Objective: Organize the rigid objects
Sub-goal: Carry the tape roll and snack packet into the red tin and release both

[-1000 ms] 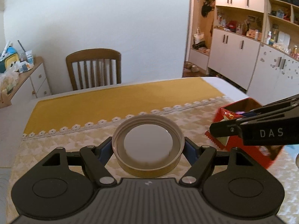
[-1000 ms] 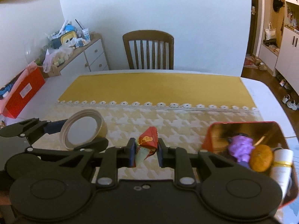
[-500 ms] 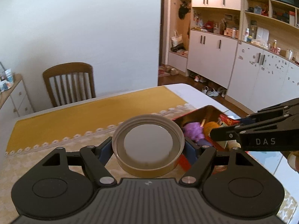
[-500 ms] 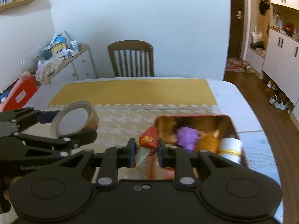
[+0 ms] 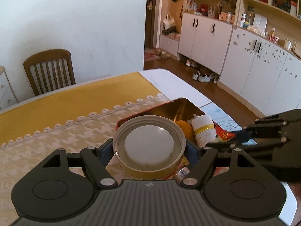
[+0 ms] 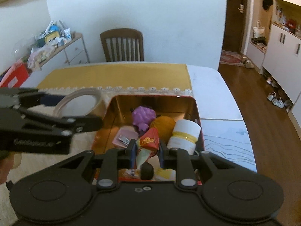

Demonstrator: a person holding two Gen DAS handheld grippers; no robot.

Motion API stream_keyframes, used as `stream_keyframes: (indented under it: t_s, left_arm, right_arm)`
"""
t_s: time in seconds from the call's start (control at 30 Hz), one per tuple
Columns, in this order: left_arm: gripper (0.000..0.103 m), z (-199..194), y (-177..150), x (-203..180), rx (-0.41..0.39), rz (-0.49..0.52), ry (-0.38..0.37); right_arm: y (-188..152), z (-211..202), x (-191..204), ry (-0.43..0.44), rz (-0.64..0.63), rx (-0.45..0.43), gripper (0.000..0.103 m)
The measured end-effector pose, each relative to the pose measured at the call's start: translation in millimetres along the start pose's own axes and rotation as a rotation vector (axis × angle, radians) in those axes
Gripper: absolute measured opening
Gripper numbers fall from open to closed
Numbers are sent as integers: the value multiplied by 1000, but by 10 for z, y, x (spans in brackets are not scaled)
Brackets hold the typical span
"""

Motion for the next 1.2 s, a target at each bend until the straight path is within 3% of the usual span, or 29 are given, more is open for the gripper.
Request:
stream_keyframes:
  t_s: [0.47, 0.9, 1.2]
  left_arm:
    - [77, 667, -55, -302, 147, 17, 43]
    - [77, 901, -130, -279, 202, -40, 70]
    - [78, 946, -141, -321, 197, -34, 103]
  right_arm:
    - [-145, 258, -94, 118, -94, 76, 22]
    - [-209, 367, -86, 141, -91, 125, 23]
    - [-200, 387, -68, 135, -98, 126, 26]
Point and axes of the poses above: each gripper's, at about its wrist camera, not at the fingertips, and z roughly the way its jaws point, x to its left, y to its top, the point moved 3 cm from there along z, roughly the way its jaws point, and after that the axes turned 7 degrees about -z, right-handed, at the moved point
